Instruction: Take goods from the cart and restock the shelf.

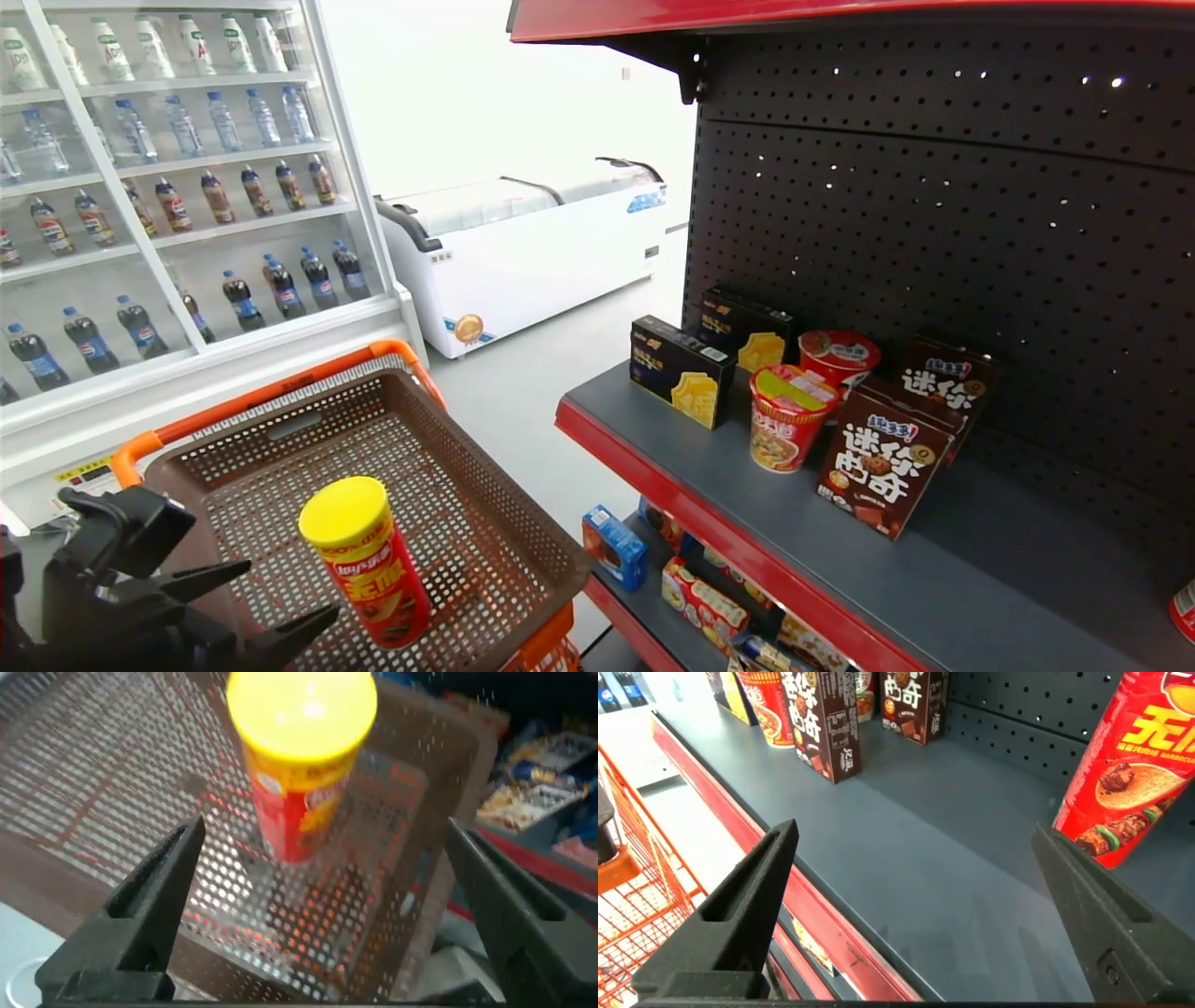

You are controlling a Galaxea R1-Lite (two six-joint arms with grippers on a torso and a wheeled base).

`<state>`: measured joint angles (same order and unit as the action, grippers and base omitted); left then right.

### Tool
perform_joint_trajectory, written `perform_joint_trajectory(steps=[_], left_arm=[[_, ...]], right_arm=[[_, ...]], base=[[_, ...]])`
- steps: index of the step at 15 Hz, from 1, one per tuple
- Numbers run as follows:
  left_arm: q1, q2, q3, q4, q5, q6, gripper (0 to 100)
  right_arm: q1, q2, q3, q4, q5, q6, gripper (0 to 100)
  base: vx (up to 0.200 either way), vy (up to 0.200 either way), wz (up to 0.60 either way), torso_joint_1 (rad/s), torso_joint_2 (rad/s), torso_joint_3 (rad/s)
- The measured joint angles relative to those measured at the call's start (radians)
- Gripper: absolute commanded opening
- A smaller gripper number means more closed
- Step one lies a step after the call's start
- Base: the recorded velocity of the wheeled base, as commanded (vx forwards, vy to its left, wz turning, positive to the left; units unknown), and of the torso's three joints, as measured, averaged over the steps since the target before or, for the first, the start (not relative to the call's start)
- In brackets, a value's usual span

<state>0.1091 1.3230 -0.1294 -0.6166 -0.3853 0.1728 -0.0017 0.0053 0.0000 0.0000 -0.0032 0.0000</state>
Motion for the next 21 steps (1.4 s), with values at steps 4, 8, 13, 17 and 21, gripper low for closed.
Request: perform_joint_trajectory(steps=[4,8,13,17,21], left_arm=[[-0.029,0.162,0.016,-0.105,-0.006,-0.002,100],[-0.05,0.285,0.018,-0.15,-0.004,0.044,100],[-0.056,0.377,-0.011,-0.151,-0.003,0.211,100],[-0.057,0.445,-0.06,-0.186,-0.004,0.213,100],[-0.059,0.507,-0.121,-0.21,-0.003,0.214,100]], right_arm=[[0.0,0.0,0.0,0.0,0.0,0.0,100],[0.0,0.0,0.0,0.0,0.0,0.0,100],[0.0,0.0,0.0,0.0,0.0,0.0,100],[0.0,0.0,0.0,0.0,0.0,0.0,100],[0.0,0.0,0.0,0.0,0.0,0.0,100]], base=[[0.0,0.0,0.0,0.0,0.0,0.0],[0.0,0.0,0.0,0.0,0.0,0.0],[0.0,0.0,0.0,0.0,0.0,0.0],[0.0,0.0,0.0,0.0,0.0,0.0],[0.0,0.0,0.0,0.0,0.0,0.0]])
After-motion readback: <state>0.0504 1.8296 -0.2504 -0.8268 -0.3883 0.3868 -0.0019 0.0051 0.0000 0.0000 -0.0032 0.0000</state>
